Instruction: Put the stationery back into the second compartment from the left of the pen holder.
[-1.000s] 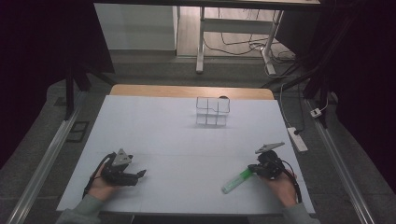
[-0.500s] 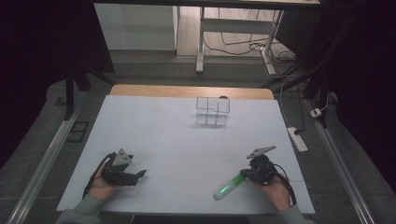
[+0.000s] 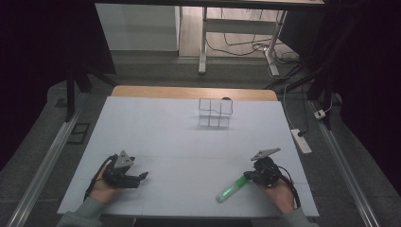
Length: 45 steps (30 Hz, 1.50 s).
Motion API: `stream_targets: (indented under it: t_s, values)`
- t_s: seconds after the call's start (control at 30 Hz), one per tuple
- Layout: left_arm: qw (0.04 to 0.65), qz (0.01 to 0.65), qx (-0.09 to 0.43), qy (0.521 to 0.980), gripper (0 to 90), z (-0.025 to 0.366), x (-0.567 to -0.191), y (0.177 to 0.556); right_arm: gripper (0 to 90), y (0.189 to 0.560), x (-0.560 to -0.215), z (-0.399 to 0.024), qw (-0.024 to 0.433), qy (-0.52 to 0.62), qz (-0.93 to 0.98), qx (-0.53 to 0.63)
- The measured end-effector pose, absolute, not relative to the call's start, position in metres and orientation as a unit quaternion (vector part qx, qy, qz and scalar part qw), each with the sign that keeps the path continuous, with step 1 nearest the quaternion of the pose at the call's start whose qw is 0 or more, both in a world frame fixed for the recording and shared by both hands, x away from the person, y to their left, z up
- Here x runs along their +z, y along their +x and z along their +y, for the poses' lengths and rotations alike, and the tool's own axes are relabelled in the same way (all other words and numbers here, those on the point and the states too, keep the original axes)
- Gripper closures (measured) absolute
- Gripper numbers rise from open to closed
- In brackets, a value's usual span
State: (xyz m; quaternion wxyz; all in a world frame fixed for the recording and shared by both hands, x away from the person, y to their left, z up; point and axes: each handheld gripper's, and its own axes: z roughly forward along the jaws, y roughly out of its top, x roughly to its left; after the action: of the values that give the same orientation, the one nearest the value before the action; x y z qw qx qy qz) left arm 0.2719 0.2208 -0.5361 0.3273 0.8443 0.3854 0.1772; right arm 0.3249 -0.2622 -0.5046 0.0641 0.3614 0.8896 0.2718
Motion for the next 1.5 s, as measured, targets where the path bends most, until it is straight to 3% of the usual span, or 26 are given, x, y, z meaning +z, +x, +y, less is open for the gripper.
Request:
stream_targets:
  t_s: [0.13, 0.37, 0.83, 1.1, 1.5]
  values:
    - [0.327, 0.385, 0.178, 0.844, 21.5, 0.221, -0.536, 0.272, 84.9, 0.325, -0.503, -0.264, 0.075, 0.355, 0.889, 0.278]
    - [0.326, 0.385, 0.177, 0.845, 21.5, 0.22, -0.536, 0.272, 65.5, 0.325, -0.5, -0.267, 0.096, 0.331, 0.892, 0.291]
    - [0.325, 0.386, 0.177, 0.845, 21.4, 0.22, -0.537, 0.272, 43.0, 0.324, -0.485, -0.272, 0.114, 0.249, 0.901, 0.336]
    - [0.325, 0.385, 0.177, 0.845, 21.4, 0.22, -0.536, 0.272, 38.2, 0.322, -0.474, -0.266, 0.123, 0.181, 0.92, 0.327]
    - [0.325, 0.387, 0.177, 0.845, 21.3, 0.22, -0.536, 0.272, 33.2, 0.321, -0.454, -0.248, 0.1, 0.058, 0.94, 0.321]
